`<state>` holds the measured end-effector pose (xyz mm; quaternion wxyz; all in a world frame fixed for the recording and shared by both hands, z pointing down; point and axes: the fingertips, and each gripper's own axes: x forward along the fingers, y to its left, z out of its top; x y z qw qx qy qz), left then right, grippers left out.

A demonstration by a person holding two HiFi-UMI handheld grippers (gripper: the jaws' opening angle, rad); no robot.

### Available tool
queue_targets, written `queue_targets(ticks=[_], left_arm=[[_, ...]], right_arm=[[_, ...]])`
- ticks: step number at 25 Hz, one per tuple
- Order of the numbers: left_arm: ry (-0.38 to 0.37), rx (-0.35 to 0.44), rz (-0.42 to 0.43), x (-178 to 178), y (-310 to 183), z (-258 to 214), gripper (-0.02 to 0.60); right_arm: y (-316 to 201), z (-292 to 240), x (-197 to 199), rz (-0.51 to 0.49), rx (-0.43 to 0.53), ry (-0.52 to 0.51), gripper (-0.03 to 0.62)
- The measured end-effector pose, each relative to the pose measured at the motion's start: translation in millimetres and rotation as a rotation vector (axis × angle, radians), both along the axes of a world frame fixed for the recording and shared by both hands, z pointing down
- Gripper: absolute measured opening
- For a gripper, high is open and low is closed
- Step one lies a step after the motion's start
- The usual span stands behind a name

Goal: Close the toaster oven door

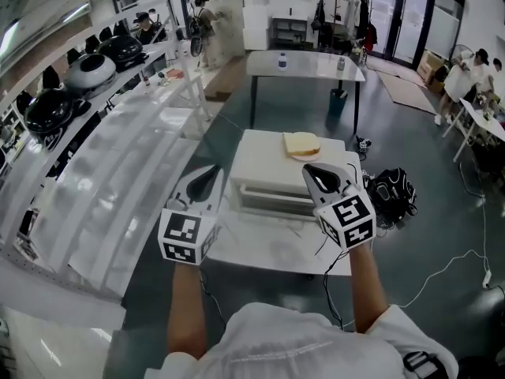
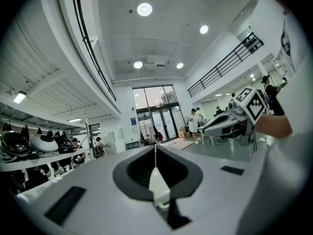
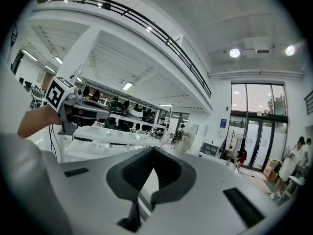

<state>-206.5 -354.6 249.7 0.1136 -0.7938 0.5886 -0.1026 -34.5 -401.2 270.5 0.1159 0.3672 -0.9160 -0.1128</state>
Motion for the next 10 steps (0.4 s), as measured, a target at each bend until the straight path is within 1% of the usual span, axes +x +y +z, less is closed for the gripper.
queue_targets(ticks=[10], left_arm=[[0.012, -0.038, -0.009, 0, -1, 16, 0.022]], right_arm=[[-1, 13, 3, 0.001, -0.027, 0.009, 0.015]])
